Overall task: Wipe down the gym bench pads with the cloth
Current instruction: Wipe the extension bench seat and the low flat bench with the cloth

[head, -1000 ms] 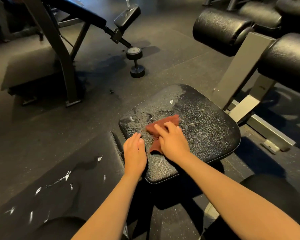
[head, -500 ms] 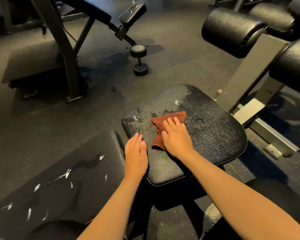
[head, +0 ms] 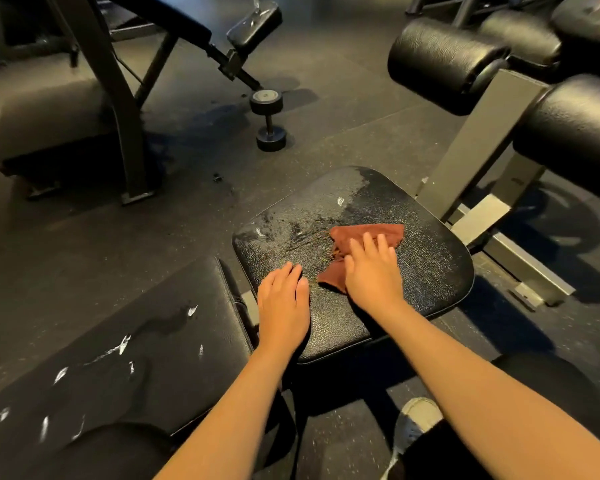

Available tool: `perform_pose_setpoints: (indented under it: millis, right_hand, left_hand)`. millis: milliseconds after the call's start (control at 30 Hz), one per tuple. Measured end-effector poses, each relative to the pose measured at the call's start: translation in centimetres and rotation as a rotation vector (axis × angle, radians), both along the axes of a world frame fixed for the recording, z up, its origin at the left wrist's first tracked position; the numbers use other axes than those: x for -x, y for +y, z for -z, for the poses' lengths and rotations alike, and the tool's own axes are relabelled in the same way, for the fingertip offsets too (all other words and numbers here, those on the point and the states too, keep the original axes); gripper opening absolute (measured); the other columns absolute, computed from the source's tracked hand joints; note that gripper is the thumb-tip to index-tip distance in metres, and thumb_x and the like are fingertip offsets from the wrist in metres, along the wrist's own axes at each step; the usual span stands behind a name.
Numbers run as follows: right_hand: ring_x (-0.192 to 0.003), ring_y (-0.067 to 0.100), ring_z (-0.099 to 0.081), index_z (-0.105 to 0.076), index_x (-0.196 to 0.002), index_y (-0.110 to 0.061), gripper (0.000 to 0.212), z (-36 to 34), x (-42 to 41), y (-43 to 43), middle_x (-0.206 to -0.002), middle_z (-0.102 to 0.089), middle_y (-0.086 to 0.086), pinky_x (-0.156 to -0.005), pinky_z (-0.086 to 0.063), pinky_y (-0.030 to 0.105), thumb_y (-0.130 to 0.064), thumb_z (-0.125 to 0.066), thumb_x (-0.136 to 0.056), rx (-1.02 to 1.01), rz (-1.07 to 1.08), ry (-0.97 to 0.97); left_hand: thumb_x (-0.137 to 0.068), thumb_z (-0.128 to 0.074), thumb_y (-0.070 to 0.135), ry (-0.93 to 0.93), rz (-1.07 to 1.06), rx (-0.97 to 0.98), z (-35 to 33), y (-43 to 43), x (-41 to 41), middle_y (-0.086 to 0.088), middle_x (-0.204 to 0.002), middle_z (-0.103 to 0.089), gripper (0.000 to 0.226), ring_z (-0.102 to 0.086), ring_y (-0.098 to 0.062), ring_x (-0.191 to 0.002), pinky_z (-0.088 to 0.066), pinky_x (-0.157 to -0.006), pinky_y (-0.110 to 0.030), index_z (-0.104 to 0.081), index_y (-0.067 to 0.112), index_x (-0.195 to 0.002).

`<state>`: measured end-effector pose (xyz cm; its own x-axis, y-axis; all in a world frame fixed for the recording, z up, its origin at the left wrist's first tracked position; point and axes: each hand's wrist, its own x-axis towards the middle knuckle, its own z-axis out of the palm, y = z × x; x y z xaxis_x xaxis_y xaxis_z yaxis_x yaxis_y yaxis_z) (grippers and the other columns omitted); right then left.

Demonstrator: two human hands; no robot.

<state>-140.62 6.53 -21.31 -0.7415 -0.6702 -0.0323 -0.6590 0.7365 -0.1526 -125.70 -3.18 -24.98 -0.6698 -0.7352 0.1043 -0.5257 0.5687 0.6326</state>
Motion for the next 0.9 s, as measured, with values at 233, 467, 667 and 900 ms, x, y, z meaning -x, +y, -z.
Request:
perform_pose_setpoints:
  millis: [233, 467, 667, 900]
  right_hand:
    - [-0.153, 0.032, -0.009, -0.034, -0.153, -0.018, 0.057, -0.1, -2.4, 1.1, -0.164, -0.023, 0.009, -0.123, -0.008, 0.046, -0.042, -0.014, -0.105, 0.027, -0.318, -0.072]
    - [-0.153, 0.037, 0.005, -0.014, -0.159, -0.018, 0.057, 0.0, 3.4, 1.2, -0.167, -0.005, 0.015, -0.124, -0.001, 0.051, -0.041, -0.013, -0.107, -0.029, 0.073, -0.023]
    - [-0.151, 0.035, -0.014, -0.036, -0.151, -0.017, 0.064, 0.8, -1.9, 0.2, -0.161, -0.029, 0.013, -0.122, -0.011, 0.051, -0.047, -0.011, -0.1, 0.016, -0.366, -0.027]
    - [-0.153, 0.034, 0.0, -0.02, -0.158, -0.015, 0.054, 0.1, 1.9, 2.1, -0.166, -0.013, 0.012, -0.125, -0.004, 0.049, -0.037, -0.02, -0.108, 0.059, -0.028, -0.03]
  left_hand:
    - [-0.101, -0.027, 0.04, -0.006, 0.025, 0.02, -1.4, 0.6, 3.4, 0.005, -0.117, -0.062, 0.032, -0.05, -0.022, -0.115, -0.036, -0.101, -0.048, -0.055, 0.027, -0.112]
    - [-0.106, -0.025, 0.042, 0.042, 0.08, 0.026, -0.9, 0.8, 3.3, 0.007, -0.149, -0.051, 0.052, -0.039, -0.013, -0.138, -0.02, -0.118, -0.041, -0.053, 0.022, -0.145]
    - [-0.104, -0.025, 0.037, 0.231, -0.044, -0.119, -0.8, 0.1, 3.6, -0.002, -0.14, -0.061, 0.053, -0.051, -0.019, -0.131, -0.035, -0.115, -0.044, -0.061, 0.016, -0.138]
    - [-0.107, -0.037, 0.028, 0.174, 0.051, -0.024, -0.7, 0.7, 2.8, 0.001, -0.134, -0.062, 0.04, -0.051, -0.015, -0.125, -0.03, -0.107, -0.026, -0.06, 0.015, -0.137]
